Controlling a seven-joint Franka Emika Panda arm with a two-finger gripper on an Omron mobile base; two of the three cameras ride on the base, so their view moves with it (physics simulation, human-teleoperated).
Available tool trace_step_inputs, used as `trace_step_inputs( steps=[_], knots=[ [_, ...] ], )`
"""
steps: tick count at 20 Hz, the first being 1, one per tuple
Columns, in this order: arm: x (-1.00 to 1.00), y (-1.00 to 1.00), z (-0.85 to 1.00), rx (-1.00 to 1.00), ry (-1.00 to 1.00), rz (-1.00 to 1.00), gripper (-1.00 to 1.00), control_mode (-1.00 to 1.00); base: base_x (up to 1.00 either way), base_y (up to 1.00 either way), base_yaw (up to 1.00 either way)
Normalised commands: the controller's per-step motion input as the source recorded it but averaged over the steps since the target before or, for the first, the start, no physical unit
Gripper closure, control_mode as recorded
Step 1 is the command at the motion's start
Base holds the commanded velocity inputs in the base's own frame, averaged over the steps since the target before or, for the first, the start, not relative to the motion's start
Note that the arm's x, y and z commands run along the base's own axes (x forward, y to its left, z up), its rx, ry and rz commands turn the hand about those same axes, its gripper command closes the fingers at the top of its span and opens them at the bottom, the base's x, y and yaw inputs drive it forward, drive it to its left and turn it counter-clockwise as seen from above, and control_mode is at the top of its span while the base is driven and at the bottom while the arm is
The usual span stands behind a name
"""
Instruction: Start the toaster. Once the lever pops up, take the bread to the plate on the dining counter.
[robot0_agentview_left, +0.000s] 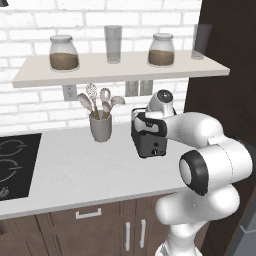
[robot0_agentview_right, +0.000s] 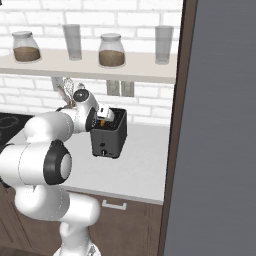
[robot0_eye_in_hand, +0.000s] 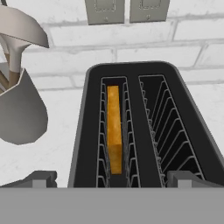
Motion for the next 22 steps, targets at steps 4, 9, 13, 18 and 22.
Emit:
trace_step_inputs(
  steps=[4, 9, 13, 18, 22],
  knots=[
    [0.00, 0.00, 0.00, 0.00, 0.00, 0.00, -1.00, -1.00, 0.00, 0.00, 0.00],
    [0.00, 0.00, 0.00, 0.00, 0.00, 0.00, -1.00, -1.00, 0.00, 0.00, 0.00],
    [0.00, 0.00, 0.00, 0.00, 0.00, 0.00, -1.00, -1.00, 0.00, 0.00, 0.00],
    [0.00, 0.00, 0.00, 0.00, 0.00, 0.00, -1.00, -1.00, 0.00, 0.00, 0.00],
    [0.00, 0.00, 0.00, 0.00, 0.00, 0.00, -1.00, -1.00, 0.00, 0.00, 0.00]
  ],
)
